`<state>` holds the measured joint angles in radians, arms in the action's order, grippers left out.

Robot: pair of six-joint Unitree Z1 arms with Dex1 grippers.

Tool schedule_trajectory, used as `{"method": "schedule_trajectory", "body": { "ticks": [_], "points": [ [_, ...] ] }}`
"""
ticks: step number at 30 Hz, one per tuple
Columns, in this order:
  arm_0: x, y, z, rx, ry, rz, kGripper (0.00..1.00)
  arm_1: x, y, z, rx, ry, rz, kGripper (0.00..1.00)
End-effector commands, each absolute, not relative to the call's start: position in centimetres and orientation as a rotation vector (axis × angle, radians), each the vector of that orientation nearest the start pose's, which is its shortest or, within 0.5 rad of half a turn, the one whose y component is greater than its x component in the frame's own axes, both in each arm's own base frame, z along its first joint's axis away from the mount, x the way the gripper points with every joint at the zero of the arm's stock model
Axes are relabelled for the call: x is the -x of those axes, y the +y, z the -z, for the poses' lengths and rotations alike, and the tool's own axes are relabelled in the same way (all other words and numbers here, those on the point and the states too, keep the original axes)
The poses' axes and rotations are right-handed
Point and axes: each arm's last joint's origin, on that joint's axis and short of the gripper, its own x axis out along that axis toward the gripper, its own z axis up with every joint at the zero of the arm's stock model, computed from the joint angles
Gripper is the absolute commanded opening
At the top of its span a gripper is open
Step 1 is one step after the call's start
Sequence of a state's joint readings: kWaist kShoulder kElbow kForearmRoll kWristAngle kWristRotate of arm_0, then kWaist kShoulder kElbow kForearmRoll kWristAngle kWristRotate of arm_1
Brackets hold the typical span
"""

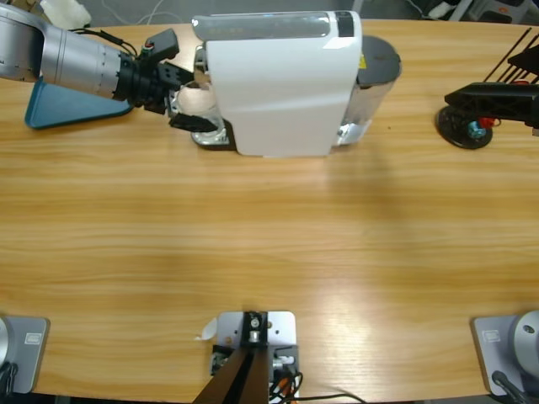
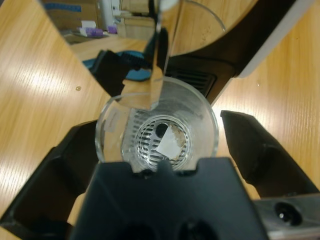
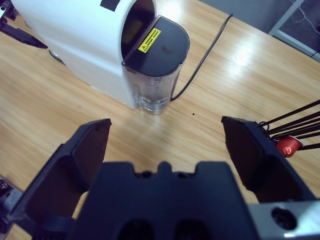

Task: Pour coffee

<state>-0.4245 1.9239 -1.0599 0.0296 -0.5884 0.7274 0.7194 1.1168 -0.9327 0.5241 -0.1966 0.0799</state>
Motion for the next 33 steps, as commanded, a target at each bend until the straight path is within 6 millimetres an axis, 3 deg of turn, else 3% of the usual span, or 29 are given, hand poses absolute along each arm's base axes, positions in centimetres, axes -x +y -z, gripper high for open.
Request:
{"method": "schedule_trajectory", "body": {
  "ticks": [1,13,16,19,20,21,23,24,25,29,33],
  "points": [
    [-33.4,-18.1,-21.4,-0.544,0.541,1.217,1.0,-12.7,9.6,-35.7,0.25,0.676,-0.468,1.0],
    [-30.5,-14.0,-23.7,-0.523,0.526,1.138,1.0,-12.6,9.5,-35.9,0.241,0.668,-0.468,1.0],
    [-28.0,-13.2,-24.8,-0.516,0.505,1.145,1.0,-12.8,9.7,-36.0,0.235,0.666,-0.475,1.0],
    [-23.6,-12.6,-25.7,-0.522,0.484,1.171,0.988,-13.5,10.4,-37.4,0.236,0.686,-0.481,0.997],
    [-22.2,-12.5,-25.7,-0.506,0.498,1.177,0.979,-13.8,10.7,-38.3,0.238,0.69,-0.48,0.952],
    [-21.0,-12.5,-25.6,-0.463,0.53,1.176,0.978,-14.1,10.9,-39.2,0.237,0.689,-0.482,0.803],
    [-18.6,-12.2,-25.7,-0.396,0.602,1.143,0.991,-14.4,11.3,-40.8,0.216,0.66,-0.503,0.354],
    [-17.5,-12.0,-25.9,-0.4,0.612,1.114,0.991,-14.8,11.7,-41.9,0.203,0.635,-0.512,0.076],
    [-16.6,-11.8,-26.1,-0.405,0.619,1.075,0.995,-15.3,12.1,-42.4,0.201,0.628,-0.511,0.0],
    [-13.4,-10.9,-28.2,-0.351,0.616,0.978,0.996,-18.7,14.9,-42.4,0.2,0.676,-0.481,0.0],
    [-12.7,-10.0,-29.3,-0.328,0.709,0.794,0.996,-22.8,18.5,-42.4,0.149,0.772,-0.445,0.0]
  ]
}}
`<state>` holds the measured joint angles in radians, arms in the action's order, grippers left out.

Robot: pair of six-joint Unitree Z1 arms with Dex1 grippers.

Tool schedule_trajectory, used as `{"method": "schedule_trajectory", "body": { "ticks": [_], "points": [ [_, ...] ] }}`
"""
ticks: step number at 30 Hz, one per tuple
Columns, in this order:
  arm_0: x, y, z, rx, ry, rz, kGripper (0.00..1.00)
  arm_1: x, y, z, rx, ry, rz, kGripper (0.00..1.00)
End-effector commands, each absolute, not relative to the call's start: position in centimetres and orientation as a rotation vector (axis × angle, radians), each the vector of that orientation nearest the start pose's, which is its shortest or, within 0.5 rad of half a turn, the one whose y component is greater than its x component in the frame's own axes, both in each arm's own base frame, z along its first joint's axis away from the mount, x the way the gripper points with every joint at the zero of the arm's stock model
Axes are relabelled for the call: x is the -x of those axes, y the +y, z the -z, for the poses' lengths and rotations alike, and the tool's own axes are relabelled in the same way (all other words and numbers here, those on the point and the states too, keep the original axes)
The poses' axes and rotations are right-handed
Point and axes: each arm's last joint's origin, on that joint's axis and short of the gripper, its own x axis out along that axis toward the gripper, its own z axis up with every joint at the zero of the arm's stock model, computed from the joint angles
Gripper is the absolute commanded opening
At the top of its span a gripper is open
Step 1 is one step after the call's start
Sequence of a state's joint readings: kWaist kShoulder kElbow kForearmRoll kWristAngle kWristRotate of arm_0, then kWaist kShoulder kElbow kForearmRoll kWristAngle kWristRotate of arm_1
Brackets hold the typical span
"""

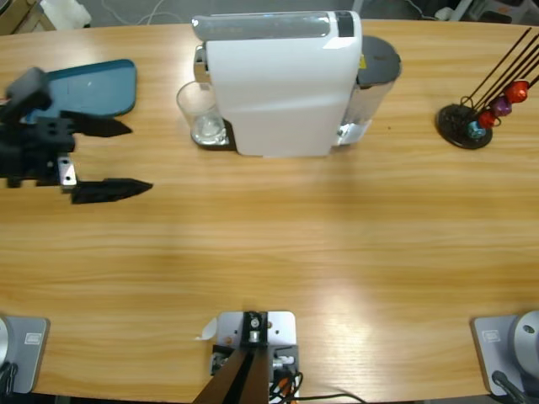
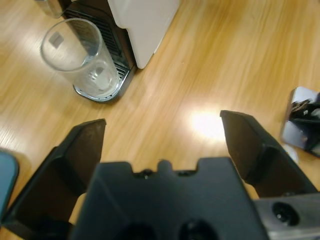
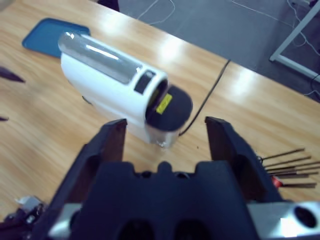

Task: Pour coffee

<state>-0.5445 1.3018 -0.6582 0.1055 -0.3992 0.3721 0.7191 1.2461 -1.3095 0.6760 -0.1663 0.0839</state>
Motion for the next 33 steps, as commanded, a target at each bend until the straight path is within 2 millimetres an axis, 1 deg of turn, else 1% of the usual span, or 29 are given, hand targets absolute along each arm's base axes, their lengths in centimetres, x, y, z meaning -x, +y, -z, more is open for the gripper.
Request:
{"method": "schedule_trajectory", "body": {
  "ticks": [1,4,6,8,11,14,19,22,26,29,33],
  "points": [
    [-12.6,-9.9,-29.4,-0.327,0.714,0.774,0.996,-23.5,19.2,-42.3,0.155,0.796,-0.452,0.0],
    [-12.7,-9.9,-29.2,-0.331,0.725,0.768,0.996,-25.3,20.9,-42.3,0.172,0.889,-0.47,0.0],
    [-12.9,-10.1,-29.1,-0.328,0.722,0.772,0.997,-26.1,21.4,-42.4,0.148,0.958,-0.493,0.0],
    [-13.1,-10.3,-28.9,-0.329,0.726,0.773,0.996,-26.9,21.7,-41.9,0.117,1.015,-0.51,0.0],
    [-13.6,-10.6,-28.5,-0.334,0.744,0.771,0.996,-27.7,21.8,-41.1,0.099,1.048,-0.522,0.0],
    [-13.9,-10.9,-28.2,-0.332,0.744,0.774,0.996,-29.0,21.5,-40.9,0.086,1.037,-0.505,0.0],
    [-14.0,-10.9,-27.9,-0.313,0.742,0.773,0.996,-30.9,21.6,-40.2,0.052,1.047,-0.528,0.0],
    [-14.1,-11.0,-27.7,-0.316,0.749,0.772,0.996,-31.2,22.0,-40.1,0.034,1.056,-0.564,0.0],
    [-14.2,-11.1,-27.6,-0.315,0.748,0.772,0.996,-31.0,22.1,-40.0,0.024,1.082,-0.584,0.0],
    [-14.1,-11.0,-27.4,-0.315,0.753,0.774,0.996,-30.8,21.9,-40.0,0.03,1.087,-0.573,0.0],
    [-14.0,-11.0,-27.4,-0.314,0.749,0.774,0.996,-31.1,21.6,-39.8,0.059,1.076,-0.524,0.0]
  ]
}}
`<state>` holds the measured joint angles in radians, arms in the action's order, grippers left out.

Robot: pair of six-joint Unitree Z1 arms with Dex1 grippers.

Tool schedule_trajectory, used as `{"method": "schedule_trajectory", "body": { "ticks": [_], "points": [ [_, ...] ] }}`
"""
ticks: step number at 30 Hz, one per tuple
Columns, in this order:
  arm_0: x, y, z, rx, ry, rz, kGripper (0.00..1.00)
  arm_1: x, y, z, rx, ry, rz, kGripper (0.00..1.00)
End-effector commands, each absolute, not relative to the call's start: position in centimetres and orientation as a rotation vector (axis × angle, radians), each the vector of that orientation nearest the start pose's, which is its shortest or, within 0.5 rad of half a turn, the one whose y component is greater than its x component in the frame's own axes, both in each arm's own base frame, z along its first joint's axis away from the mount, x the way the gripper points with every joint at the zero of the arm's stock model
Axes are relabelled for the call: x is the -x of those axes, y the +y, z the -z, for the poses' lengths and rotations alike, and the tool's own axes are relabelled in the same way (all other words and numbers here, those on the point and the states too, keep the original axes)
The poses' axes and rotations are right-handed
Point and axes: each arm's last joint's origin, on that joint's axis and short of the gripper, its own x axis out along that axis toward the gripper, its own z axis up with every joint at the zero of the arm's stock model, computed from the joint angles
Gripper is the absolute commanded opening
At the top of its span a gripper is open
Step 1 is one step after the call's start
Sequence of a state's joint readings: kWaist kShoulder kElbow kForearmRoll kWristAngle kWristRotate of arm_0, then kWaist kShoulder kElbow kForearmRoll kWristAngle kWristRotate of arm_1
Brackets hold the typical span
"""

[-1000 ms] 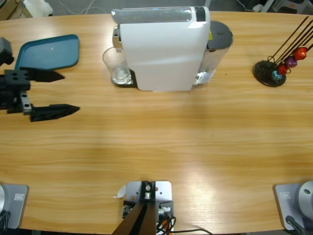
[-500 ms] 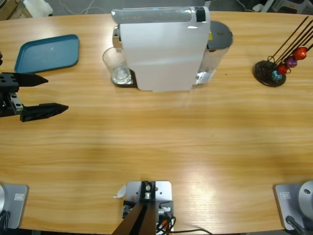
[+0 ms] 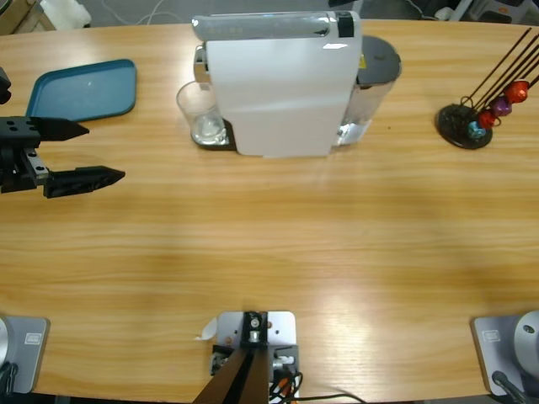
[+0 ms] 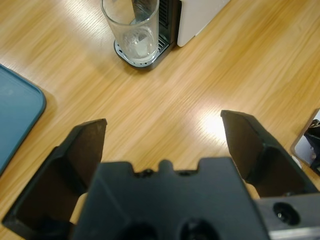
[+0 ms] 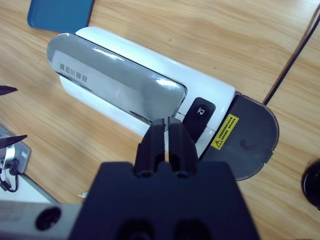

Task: Pour coffee

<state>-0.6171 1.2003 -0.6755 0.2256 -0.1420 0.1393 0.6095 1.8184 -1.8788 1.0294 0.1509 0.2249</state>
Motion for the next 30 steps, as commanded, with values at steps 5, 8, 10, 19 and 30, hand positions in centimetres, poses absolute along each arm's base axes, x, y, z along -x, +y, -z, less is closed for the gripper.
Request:
{"method": "schedule_trajectory", "body": {
  "ticks": [5,8,10,19,30],
  "points": [
    [-14.0,-10.9,-27.4,-0.314,0.751,0.774,0.996,-31.5,21.5,-39.2,0.095,1.074,-0.491,0.0],
    [-14.0,-10.9,-27.3,-0.315,0.752,0.774,0.996,-31.7,21.6,-39.0,0.098,1.08,-0.489,0.0],
    [-14.0,-10.9,-27.3,-0.315,0.754,0.774,0.996,-31.8,21.6,-38.7,0.1,1.086,-0.487,0.0],
    [-14.0,-11.0,-27.2,-0.316,0.756,0.773,0.996,-32.4,21.4,-38.1,0.122,1.099,-0.464,0.0],
    [-14.1,-11.0,-27.0,-0.318,0.767,0.773,0.996,-32.8,21.2,-37.8,0.121,1.105,-0.462,0.0]
  ]
}}
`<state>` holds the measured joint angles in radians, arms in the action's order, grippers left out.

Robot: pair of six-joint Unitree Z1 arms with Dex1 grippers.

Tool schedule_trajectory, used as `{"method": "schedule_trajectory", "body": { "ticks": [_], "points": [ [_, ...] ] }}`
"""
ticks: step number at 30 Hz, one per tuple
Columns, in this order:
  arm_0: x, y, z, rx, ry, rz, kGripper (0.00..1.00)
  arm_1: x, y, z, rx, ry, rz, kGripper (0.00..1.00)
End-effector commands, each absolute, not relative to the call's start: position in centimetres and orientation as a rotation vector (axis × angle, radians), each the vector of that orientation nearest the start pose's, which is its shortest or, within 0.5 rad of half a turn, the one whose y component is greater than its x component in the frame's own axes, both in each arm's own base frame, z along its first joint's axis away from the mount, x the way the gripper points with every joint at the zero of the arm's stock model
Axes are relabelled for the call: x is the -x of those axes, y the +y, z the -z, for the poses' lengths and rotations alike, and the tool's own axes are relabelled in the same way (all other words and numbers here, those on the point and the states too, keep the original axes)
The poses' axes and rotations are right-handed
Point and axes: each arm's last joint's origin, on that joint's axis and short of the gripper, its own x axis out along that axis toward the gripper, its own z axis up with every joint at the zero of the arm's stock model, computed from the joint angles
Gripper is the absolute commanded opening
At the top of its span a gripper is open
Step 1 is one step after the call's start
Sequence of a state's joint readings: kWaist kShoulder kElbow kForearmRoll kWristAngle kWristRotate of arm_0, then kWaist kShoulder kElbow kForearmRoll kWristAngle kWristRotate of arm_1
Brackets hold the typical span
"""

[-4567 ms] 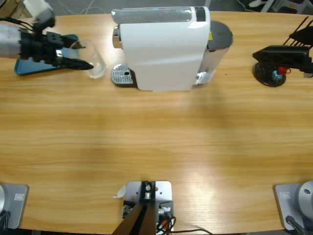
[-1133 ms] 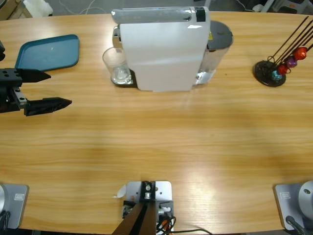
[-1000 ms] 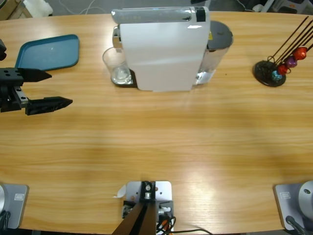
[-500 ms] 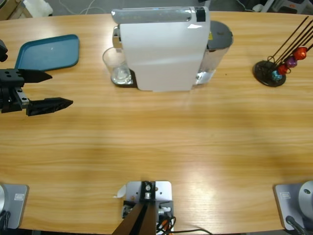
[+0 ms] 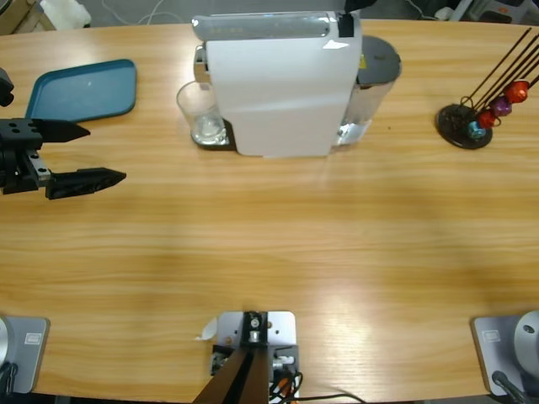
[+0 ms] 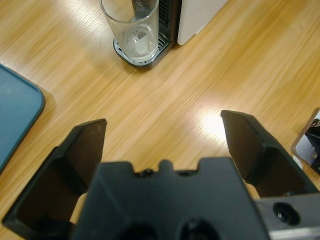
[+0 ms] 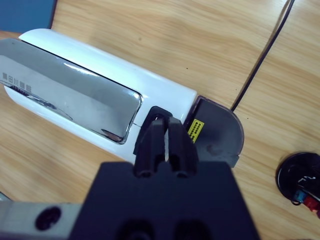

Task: Pour coffee

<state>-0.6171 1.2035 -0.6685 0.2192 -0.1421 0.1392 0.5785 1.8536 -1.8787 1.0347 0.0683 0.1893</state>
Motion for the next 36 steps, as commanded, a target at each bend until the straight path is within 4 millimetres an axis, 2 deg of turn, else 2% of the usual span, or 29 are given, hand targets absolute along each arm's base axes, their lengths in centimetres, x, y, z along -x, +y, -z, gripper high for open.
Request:
{"method": "schedule_trajectory", "body": {
  "ticks": [1,11,21,36],
  "points": [
    [-14.1,-11.1,-26.9,-0.319,0.77,0.773,0.996,-32.8,21.2,-37.9,0.12,1.104,-0.465,0.0],
    [-14.2,-11.1,-26.6,-0.318,0.769,0.774,0.996,-32.2,21.6,-38.4,0.128,1.096,-0.489,0.0],
    [-14.3,-11.2,-26.6,-0.318,0.768,0.774,0.996,-32.0,21.8,-39.8,0.132,1.055,-0.509,0.0],
    [-14.2,-11.1,-26.4,-0.318,0.773,0.776,0.996,-32.1,22.2,-38.2,0.152,1.104,-0.51,0.0]
  ]
}}
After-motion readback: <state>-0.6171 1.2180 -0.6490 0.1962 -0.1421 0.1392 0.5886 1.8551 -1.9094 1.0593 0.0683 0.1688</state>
